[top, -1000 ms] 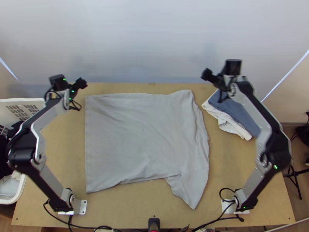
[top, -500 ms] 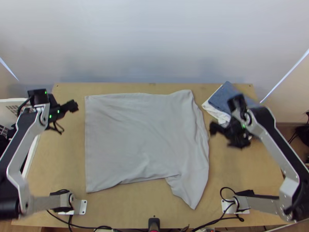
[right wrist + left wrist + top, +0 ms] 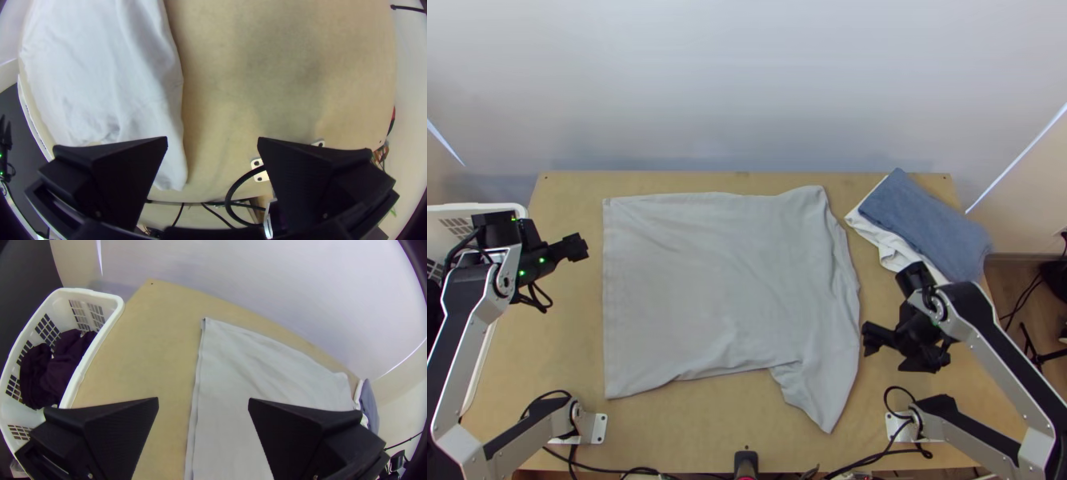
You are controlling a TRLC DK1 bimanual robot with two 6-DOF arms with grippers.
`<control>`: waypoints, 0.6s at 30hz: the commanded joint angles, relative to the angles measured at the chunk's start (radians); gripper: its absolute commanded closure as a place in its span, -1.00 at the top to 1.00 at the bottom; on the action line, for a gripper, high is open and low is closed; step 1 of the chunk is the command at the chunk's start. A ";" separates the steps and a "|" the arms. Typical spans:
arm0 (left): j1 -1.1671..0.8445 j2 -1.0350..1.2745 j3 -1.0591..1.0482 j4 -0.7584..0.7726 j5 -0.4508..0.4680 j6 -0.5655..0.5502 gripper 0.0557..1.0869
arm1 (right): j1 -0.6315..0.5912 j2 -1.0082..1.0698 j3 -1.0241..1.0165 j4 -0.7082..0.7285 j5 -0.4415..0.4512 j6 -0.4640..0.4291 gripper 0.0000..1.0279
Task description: Fold the t-shirt
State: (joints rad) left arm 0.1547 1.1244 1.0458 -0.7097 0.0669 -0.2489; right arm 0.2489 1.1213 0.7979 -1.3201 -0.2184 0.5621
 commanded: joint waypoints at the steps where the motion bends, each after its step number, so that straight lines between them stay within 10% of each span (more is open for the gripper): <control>1: -0.018 -0.031 0.048 -0.089 -0.038 -0.010 0.90 | 0.035 -0.046 -0.106 0.085 -0.007 -0.056 0.75; 18: -0.069 -0.029 0.146 -0.177 -0.151 -0.069 0.90 | 0.026 -0.064 -0.167 0.275 0.013 -0.094 0.75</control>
State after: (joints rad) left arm 0.1047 1.1011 1.1790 -0.8684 -0.0574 -0.2829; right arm 0.2745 1.0592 0.6468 -1.1004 -0.2089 0.4789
